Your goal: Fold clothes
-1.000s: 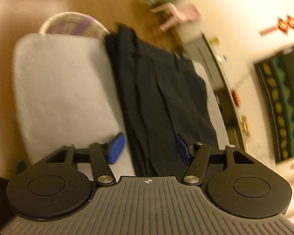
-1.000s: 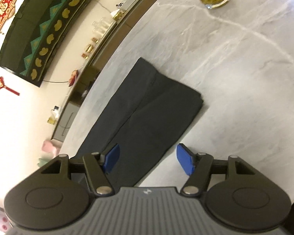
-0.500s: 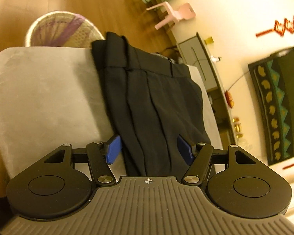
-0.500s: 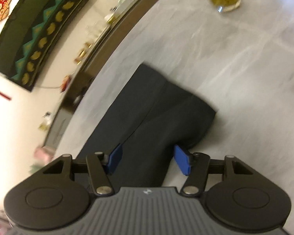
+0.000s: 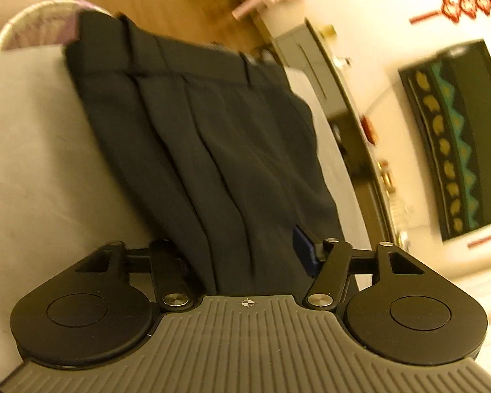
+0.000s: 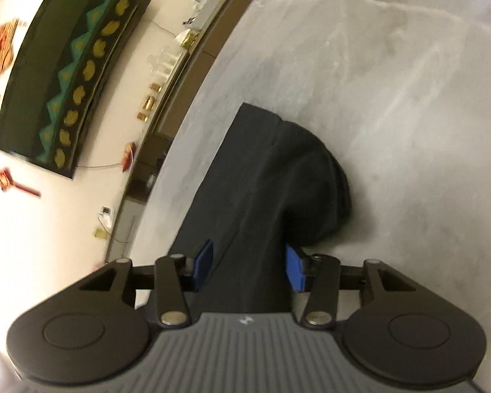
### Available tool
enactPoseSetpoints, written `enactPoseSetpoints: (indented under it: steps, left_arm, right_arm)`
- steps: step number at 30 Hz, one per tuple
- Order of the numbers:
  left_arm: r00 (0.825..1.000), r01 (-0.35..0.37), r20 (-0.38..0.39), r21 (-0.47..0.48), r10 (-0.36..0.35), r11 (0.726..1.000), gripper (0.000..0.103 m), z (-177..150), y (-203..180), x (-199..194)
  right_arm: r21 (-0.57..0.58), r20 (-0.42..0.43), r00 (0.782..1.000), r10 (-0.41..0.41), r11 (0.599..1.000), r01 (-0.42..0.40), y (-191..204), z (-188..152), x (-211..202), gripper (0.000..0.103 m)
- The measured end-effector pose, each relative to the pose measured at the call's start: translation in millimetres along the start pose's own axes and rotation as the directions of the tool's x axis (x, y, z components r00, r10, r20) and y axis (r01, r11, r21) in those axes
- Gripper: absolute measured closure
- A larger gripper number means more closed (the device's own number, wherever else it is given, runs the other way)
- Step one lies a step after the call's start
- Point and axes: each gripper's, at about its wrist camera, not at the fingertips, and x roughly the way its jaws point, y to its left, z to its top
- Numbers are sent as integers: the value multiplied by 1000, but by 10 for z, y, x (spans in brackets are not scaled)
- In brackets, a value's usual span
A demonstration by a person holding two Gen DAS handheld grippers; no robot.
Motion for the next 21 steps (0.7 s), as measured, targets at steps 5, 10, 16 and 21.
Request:
enactPoseSetpoints:
  steps: [5,10,16,21]
  left_arm:
    - [1000,-7,-2,8,7,1000,59,88,-34,86]
    - [999,12,35,35,-13,999,103,142,-24,45]
    - [956,221,152,182,-249,958,103,-4,-564,-744]
    - [884,329,213,346,-415,878,103,29,-1355,-1687]
  right_arm:
    - [-113,-15,1000,-16,994,14,182,-28,205,61]
    - [-207,7,999,-49,977,50,296,-6,331,97]
    - [-406,130,986,100,913,-39,912,-40,-427,98]
    - [-531,178,965,194,844,-72,1390,210,-1267,98]
